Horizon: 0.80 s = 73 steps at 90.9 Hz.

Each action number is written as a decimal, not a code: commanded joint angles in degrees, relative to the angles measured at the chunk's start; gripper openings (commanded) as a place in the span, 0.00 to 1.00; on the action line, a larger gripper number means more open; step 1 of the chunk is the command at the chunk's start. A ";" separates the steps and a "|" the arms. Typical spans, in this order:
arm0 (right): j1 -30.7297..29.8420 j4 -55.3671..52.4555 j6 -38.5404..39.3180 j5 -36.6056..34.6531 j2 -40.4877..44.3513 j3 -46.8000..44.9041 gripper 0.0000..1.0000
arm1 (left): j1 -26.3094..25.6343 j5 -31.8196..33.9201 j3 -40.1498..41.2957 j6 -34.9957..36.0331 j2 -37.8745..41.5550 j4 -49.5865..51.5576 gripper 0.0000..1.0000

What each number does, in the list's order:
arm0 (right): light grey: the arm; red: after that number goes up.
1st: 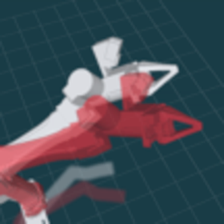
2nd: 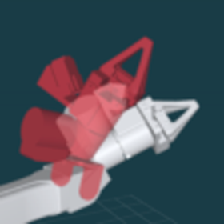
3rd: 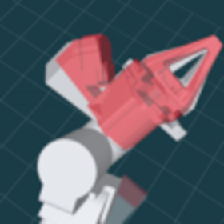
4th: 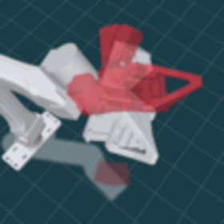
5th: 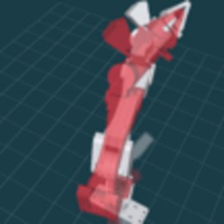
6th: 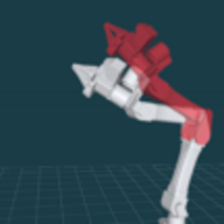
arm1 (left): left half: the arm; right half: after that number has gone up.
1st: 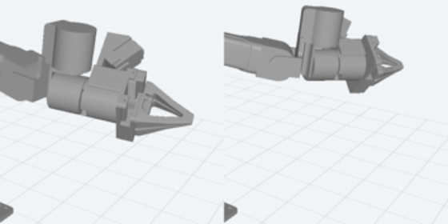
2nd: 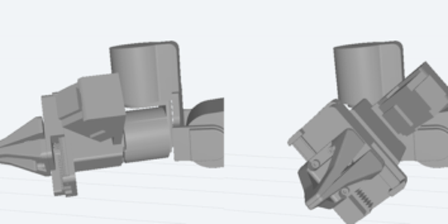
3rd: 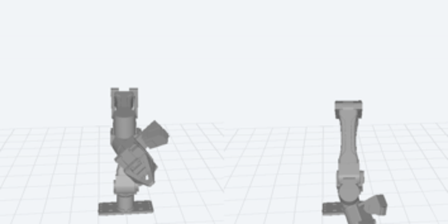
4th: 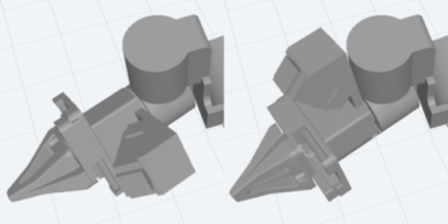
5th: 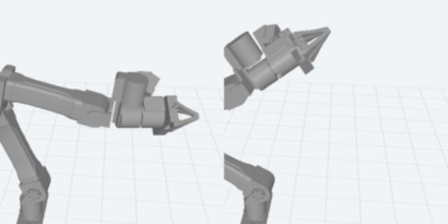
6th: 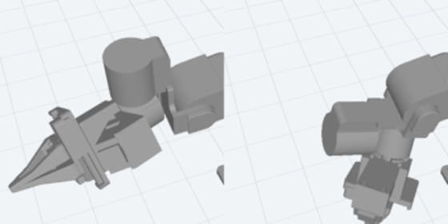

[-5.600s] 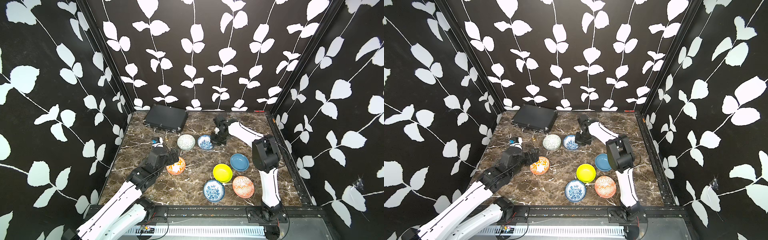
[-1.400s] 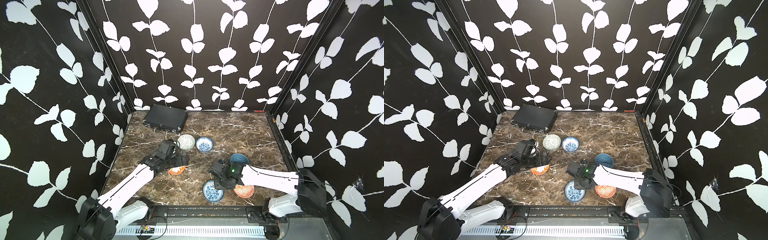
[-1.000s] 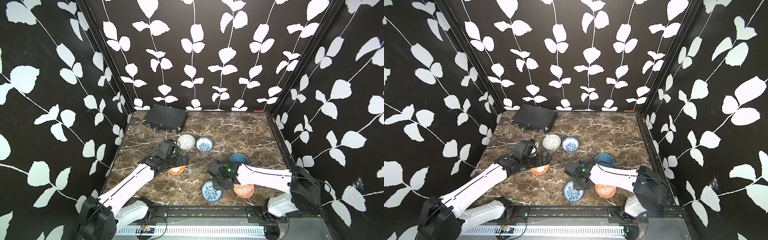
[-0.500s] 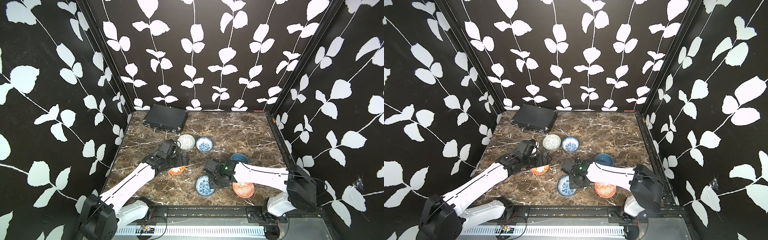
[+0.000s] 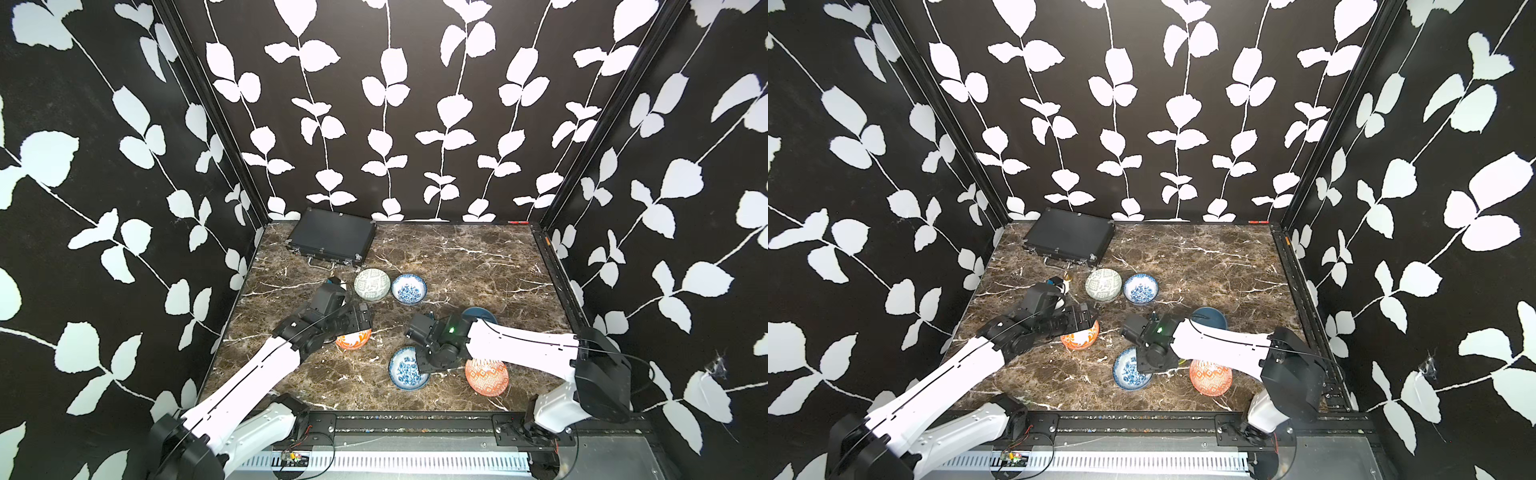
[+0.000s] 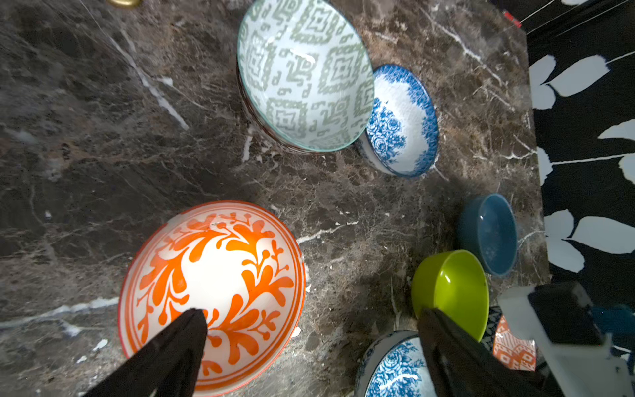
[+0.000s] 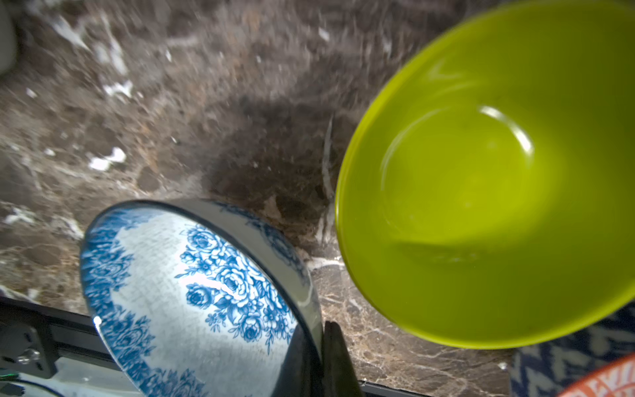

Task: Stack the bowls
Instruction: Pick up the bowl from the center of the board.

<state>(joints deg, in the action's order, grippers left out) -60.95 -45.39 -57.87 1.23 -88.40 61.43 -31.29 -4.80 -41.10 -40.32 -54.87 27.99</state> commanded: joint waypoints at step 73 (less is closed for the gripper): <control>26.14 -3.33 15.09 6.62 -13.67 30.52 0.00 | 0.35 3.22 1.72 0.15 2.00 -0.92 0.99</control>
<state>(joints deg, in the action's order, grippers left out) -35.66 -50.39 -44.25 6.26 -101.25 89.21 -31.29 -2.46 -39.97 -40.69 -53.54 27.92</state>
